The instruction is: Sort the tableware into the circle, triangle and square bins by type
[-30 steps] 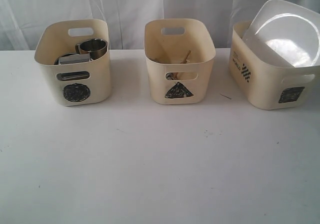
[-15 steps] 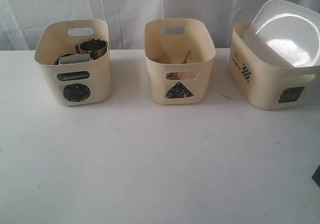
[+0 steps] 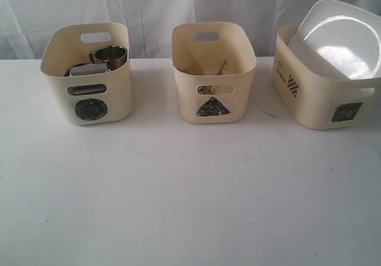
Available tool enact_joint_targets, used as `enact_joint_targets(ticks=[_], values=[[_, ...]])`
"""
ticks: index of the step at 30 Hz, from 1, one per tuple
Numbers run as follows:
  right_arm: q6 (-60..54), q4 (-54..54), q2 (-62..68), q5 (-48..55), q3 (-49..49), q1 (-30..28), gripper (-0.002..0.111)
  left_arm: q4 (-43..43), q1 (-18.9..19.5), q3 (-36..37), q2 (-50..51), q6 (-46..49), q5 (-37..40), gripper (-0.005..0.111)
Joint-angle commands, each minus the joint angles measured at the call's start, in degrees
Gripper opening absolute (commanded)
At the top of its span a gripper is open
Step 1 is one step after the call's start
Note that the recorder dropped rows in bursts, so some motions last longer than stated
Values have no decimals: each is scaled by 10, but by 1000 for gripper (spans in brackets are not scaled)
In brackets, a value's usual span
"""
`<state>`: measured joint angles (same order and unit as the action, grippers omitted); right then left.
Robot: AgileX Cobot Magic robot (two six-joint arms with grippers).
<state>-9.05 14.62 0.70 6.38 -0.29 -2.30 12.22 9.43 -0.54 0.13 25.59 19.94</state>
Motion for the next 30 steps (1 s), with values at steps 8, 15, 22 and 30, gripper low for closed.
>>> enact_joint_targets(ticks=[8,15,22,30], values=[[70,-78,-7,147,3,-5,0,-8,1,5,-1,-1,7,0],[137,-291,-7,80,3,-5,0,-8,1,5,-1,-1,7,0],[204,-239,-7,141,3,-1,0,-8,1,5,-1,-1,7,0],[182,-233,-7,138,3,0,0,-8,1,5,-1,-1,7,0]])
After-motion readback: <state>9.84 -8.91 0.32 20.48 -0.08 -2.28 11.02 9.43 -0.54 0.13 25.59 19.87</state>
